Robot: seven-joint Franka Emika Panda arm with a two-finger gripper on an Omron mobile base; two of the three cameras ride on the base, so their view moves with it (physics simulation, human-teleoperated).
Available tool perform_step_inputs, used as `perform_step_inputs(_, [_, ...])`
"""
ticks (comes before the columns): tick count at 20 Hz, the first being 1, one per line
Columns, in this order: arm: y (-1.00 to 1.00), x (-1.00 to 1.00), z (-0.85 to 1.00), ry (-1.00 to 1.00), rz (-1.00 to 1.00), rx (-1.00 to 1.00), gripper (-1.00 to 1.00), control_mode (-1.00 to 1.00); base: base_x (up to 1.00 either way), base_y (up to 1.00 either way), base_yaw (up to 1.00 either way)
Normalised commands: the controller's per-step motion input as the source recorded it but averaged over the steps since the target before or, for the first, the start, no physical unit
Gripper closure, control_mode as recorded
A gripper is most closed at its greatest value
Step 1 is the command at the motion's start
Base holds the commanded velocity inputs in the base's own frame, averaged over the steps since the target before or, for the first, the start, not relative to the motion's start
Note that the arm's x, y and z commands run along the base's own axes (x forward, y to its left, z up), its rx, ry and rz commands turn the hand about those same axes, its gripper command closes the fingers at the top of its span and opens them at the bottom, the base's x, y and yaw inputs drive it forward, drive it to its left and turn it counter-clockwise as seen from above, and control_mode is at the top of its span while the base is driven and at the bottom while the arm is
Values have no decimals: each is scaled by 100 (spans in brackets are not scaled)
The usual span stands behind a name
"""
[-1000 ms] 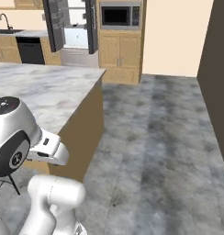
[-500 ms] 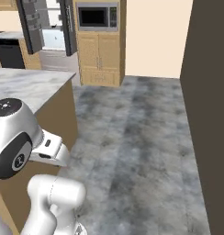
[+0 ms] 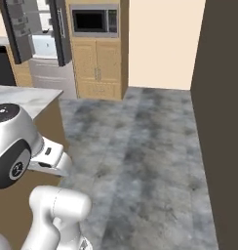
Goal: Gather the mushroom and bell pepper from the fridge and place them on a tray on the dining counter. Then gather the fishs from the fridge and place them on the other tray.
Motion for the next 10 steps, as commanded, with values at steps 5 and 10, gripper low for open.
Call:
perform_step_inputs(5, [0,0,0,0,0,0,-100,100,100,-83,0])
perform_step_inputs(10, [0,0,0,0,0,0,-100,100,100,-84,0])
